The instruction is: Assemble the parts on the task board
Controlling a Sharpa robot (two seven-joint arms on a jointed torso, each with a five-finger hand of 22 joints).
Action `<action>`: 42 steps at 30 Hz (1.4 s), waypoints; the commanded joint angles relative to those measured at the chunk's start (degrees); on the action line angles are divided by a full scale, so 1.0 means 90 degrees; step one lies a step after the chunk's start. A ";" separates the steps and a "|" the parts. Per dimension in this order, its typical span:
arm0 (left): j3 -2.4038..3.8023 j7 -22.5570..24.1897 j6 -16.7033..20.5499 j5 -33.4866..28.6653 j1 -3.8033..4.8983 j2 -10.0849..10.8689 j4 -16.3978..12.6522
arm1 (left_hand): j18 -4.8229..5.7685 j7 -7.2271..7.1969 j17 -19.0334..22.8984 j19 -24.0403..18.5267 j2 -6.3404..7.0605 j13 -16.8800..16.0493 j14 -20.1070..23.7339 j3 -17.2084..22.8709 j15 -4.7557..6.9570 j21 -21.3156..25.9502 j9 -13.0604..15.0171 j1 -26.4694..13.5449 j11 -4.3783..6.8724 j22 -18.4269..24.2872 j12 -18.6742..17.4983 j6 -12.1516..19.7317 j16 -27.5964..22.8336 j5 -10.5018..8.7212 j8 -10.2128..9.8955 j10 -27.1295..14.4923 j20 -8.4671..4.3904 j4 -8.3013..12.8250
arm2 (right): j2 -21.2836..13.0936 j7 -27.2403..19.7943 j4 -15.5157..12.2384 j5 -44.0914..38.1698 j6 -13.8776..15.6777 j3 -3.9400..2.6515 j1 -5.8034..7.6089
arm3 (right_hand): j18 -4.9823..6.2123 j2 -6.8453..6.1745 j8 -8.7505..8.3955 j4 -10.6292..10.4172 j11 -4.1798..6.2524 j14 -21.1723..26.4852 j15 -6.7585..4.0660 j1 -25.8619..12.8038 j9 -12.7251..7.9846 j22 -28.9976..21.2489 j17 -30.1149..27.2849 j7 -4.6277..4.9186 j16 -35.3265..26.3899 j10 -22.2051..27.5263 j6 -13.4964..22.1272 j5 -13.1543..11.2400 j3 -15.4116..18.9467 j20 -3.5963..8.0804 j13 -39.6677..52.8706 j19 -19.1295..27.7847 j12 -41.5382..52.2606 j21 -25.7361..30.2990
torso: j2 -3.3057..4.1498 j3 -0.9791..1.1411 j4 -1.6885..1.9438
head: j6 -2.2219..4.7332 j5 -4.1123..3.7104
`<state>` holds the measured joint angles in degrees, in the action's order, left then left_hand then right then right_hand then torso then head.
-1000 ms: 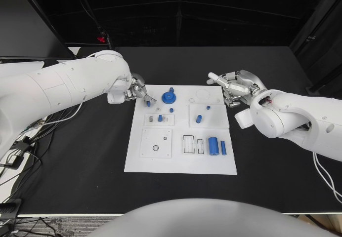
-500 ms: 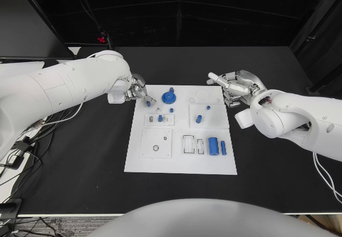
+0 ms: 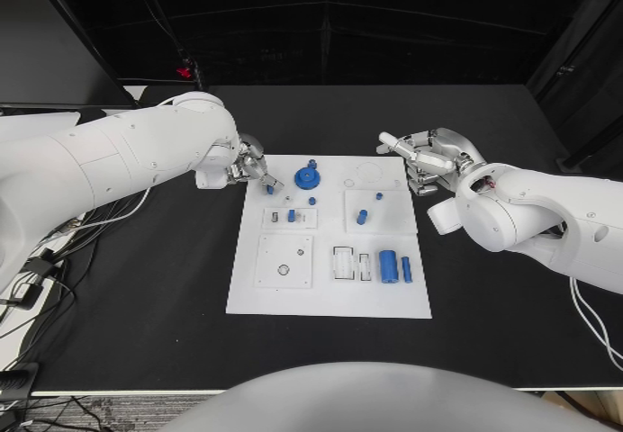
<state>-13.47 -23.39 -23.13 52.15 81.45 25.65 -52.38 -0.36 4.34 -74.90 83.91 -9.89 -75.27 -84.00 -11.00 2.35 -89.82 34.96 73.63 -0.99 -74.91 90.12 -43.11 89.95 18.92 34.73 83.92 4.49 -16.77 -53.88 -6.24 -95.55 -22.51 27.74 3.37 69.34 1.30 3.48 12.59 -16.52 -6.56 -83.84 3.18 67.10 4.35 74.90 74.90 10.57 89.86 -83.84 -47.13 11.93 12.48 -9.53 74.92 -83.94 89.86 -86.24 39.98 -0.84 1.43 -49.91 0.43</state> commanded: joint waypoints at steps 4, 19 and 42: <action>0.0003 0.0033 -0.0030 0.0030 0.0008 -0.0010 0.0010 | 0.0040 -0.0005 -0.1677 0.0677 -0.0595 -0.1637 -0.0666 0.0074 0.0039 -0.0020 -0.0007 0.0629 0.0029 -0.1677 -0.0013 -0.0027 0.0005 0.0107 -0.0044 0.0675 -0.0042 -0.0004 | -0.0001 -0.0025 -0.0008 -0.0006 -0.0008 -0.0003 0.0009 | 0.0002 0.0056 0.0021 -0.0010 0.0022 -0.0685 -0.0011 0.0017 -0.0007 0.1484 0.1677 -0.0012 0.0016 -0.0685 0.0051 0.0037 0.0035 0.0020 0.1675 -0.0292 0.0016 0.0030 | 0.0000 0.0001 -0.0002 | -0.0007 0.0001; 0.0003 -0.0008 -0.0074 0.0030 0.0007 -0.0007 0.0035 | 0.0040 -0.0012 -0.1677 0.0677 -0.0543 -0.1637 -0.0666 0.0201 0.0042 -0.0020 -0.0004 0.0808 0.0034 -0.1677 -0.0013 -0.0025 0.0005 0.0289 -0.0064 0.0675 -0.0044 0.0009 | 0.0002 -0.0017 -0.0004 -0.0009 0.0001 -0.0003 0.0009 | 0.0002 0.0056 0.0021 -0.0010 0.0022 -0.0685 -0.0011 0.0017 -0.0007 0.1484 0.1677 -0.0012 0.0016 -0.0685 0.0051 0.0037 0.0035 0.0020 0.1675 -0.0292 0.0016 0.0030 | -0.0002 0.0000 0.0000 | -0.0010 -0.0014; 0.0003 0.0099 0.0050 0.0030 0.0005 0.0015 0.0031 | 0.0040 -0.0006 -0.1677 0.0677 -0.0364 -0.1637 -0.0666 0.1005 0.0043 -0.0020 -0.0024 0.1354 0.0029 -0.1677 -0.0013 -0.0142 0.0005 0.0714 -0.0149 0.0675 -0.0039 0.0005 | 0.0007 0.0006 0.0006 -0.0009 -0.0003 -0.0003 0.0009 | 0.0005 0.0058 0.0026 -0.0009 0.0021 -0.0685 -0.0011 0.0021 -0.0007 0.1480 0.1677 -0.0012 0.0016 -0.0685 0.0051 0.0038 0.0038 0.0020 0.1675 -0.0284 0.0016 0.0039 | 0.0001 0.0002 0.0001 | -0.0010 -0.0029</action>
<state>-13.46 -23.26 -23.02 52.16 81.43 25.72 -52.07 -0.36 4.32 -74.90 83.91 -6.38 -75.15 -83.97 -2.12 2.45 -89.82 34.82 78.53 -0.98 -74.91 90.14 -43.93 89.95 25.15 33.62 83.95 4.49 -16.78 -53.84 -6.06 -95.49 -22.52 27.76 3.37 69.34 1.30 3.48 12.59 -16.52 -6.55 -83.84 3.18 67.10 4.35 74.90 74.90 10.57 89.86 -83.83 -47.13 11.93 12.48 -9.53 74.92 -83.94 89.86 -86.24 39.98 -0.83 1.42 -50.00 0.20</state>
